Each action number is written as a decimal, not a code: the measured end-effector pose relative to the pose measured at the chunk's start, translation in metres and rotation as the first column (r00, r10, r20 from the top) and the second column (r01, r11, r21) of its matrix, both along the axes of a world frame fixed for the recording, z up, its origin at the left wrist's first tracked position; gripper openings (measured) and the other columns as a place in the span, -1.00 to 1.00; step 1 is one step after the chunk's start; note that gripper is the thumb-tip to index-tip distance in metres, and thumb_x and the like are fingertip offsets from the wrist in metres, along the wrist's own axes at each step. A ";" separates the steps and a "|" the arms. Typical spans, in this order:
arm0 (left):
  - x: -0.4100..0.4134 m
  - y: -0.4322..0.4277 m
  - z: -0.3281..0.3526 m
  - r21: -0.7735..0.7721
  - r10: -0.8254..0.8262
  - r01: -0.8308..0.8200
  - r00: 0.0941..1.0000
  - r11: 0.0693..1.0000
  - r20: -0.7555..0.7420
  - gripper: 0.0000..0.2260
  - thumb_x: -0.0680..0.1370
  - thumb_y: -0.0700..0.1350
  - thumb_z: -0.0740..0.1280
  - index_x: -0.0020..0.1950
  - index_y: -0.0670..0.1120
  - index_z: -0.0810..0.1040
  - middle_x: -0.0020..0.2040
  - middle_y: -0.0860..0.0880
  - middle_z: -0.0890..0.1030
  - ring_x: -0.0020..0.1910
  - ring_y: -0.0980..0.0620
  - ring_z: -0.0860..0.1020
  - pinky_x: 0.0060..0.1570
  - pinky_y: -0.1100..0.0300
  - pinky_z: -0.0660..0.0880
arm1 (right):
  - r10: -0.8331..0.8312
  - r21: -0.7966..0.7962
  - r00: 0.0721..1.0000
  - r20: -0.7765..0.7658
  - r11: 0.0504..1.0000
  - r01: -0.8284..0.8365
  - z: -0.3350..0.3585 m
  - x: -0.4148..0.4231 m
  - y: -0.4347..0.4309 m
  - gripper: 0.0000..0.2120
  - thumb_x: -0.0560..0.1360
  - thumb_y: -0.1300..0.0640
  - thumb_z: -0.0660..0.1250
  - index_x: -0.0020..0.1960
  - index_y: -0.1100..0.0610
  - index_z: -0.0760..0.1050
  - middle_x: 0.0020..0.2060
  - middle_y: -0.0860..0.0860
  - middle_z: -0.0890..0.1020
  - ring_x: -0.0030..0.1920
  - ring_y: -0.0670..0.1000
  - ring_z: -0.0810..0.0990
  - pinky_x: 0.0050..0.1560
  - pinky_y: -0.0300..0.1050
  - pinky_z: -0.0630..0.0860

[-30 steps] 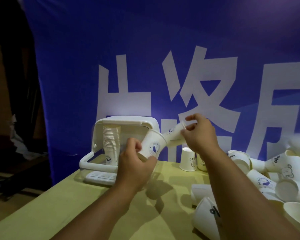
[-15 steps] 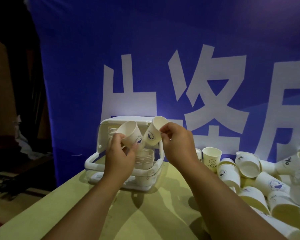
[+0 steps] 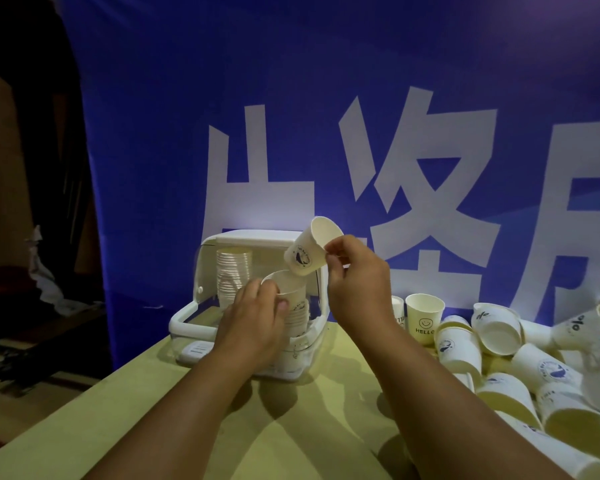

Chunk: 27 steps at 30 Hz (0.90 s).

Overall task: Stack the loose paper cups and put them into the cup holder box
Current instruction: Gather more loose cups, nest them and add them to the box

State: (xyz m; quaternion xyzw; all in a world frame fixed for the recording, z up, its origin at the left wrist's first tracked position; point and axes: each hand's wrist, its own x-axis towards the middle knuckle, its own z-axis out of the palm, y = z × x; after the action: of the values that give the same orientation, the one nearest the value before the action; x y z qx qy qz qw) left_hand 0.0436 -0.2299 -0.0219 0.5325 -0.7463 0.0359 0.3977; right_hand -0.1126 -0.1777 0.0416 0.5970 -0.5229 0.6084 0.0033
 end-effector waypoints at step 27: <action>-0.004 0.003 -0.007 0.125 -0.114 0.125 0.989 0.984 -0.092 -0.43 0.59 0.12 0.37 0.54 0.05 0.27 0.51 0.11 0.28 0.27 0.15 0.34 0.15 0.24 0.35 | 0.131 0.457 0.896 -0.424 0.885 0.088 -0.025 0.016 -0.014 -0.64 0.51 0.20 0.45 0.30 0.05 0.58 0.15 0.05 0.64 0.08 0.03 0.61 0.20 -0.10 0.55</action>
State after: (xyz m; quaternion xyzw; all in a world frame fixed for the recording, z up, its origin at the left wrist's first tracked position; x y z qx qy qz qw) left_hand 0.0393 -0.2270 -0.0290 0.5127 -0.7602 -0.0597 0.3947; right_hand -0.0969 -0.1913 0.0170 0.7087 -0.6317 0.3130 -0.0278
